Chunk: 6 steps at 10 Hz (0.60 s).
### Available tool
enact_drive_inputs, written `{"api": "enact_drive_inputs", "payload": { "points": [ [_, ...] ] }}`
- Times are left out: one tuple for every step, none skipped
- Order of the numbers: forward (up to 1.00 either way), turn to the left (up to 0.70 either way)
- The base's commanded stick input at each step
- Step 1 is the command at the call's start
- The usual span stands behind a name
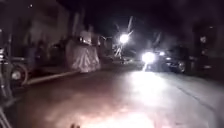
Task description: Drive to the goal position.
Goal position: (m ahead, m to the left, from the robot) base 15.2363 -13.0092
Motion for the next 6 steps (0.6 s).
{"api": "enact_drive_inputs", "payload": {
  "points": [
    [1.0,0.0],
    [1.0,0.0],
    [1.0,0.0],
    [1.0,0.0],
    [1.0,0.0],
    [1.0,0.0]
  ]
}}
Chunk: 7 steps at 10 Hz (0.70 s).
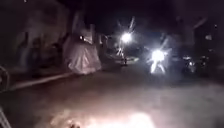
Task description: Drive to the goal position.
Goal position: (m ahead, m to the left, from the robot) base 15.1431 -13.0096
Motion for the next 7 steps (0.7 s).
{"api": "enact_drive_inputs", "payload": {
  "points": [
    [1.0,0.0],
    [0.7,0.0],
    [0.11,0.0],
    [0.0,0.0],
    [0.0,0.0],
    [0.0,0.0],
    [0.0,0.0]
  ]
}}
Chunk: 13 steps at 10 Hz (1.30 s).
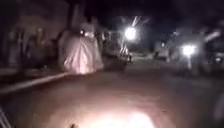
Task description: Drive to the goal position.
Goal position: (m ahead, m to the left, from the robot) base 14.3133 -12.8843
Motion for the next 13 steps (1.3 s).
{"api": "enact_drive_inputs", "payload": {
  "points": [
    [0.0,0.0],
    [0.0,0.0],
    [0.0,0.0],
    [0.0,0.0],
    [0.34,0.0],
    [0.9,0.0],
    [1.0,0.0],
    [1.0,0.0],
    [1.0,0.0],
    [1.0,0.0],
    [1.0,0.0],
    [1.0,0.0],
    [1.0,-0.06]
  ]
}}
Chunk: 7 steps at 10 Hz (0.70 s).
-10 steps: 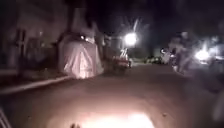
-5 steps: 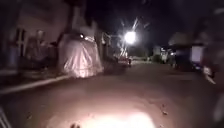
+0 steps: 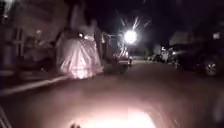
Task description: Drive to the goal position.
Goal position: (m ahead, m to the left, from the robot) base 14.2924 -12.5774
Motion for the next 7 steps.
{"api": "enact_drive_inputs", "payload": {
  "points": [
    [1.0,-0.27],
    [1.0,-0.27],
    [1.0,-0.24],
    [1.0,0.0],
    [1.0,0.0],
    [1.0,0.0],
    [1.0,0.0]
  ]
}}
